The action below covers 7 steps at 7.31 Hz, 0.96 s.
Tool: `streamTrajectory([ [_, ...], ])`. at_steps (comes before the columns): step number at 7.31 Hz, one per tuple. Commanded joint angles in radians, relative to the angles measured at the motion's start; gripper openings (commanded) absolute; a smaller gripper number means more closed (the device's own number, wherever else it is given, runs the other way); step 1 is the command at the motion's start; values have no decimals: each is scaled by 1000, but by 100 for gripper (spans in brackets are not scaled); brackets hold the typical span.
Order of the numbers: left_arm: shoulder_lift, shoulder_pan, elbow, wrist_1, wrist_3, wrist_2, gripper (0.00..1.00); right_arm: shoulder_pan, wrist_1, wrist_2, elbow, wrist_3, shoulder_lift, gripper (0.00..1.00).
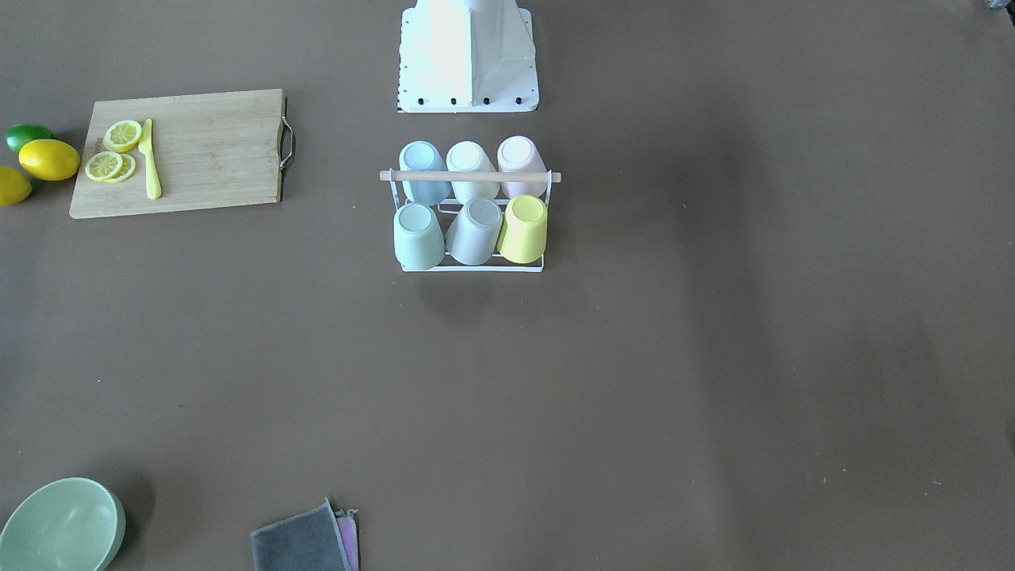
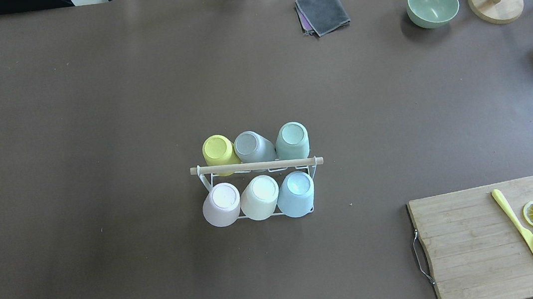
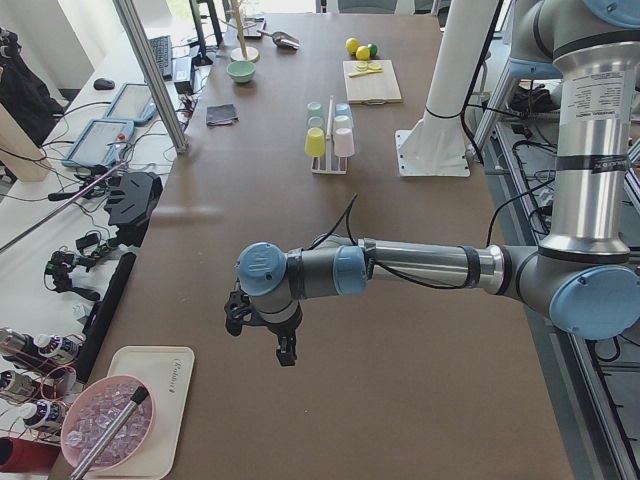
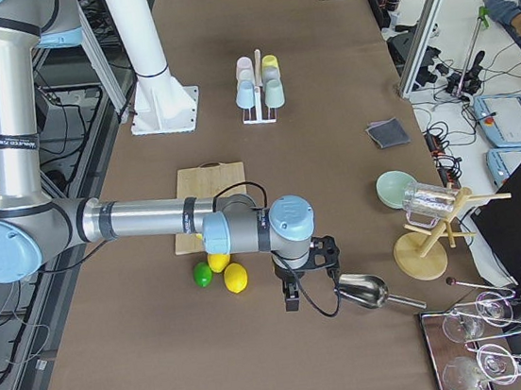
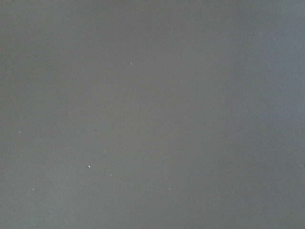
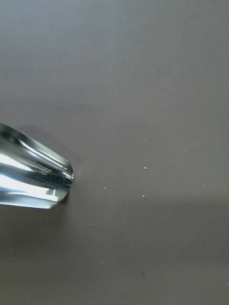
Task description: Place cup on cup holder
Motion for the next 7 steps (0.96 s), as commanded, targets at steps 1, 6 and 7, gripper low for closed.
streamTrajectory([
  [1,7,1,44,-111,0,12,98,0,0,0,2,0,-1,100],
  [6,-5,13,36,-179,-3,16,98,0,0,0,3,-1,-3,100],
  [7,0,18,23,-178,-3,19,98,0,0,0,3,-1,-1,100],
])
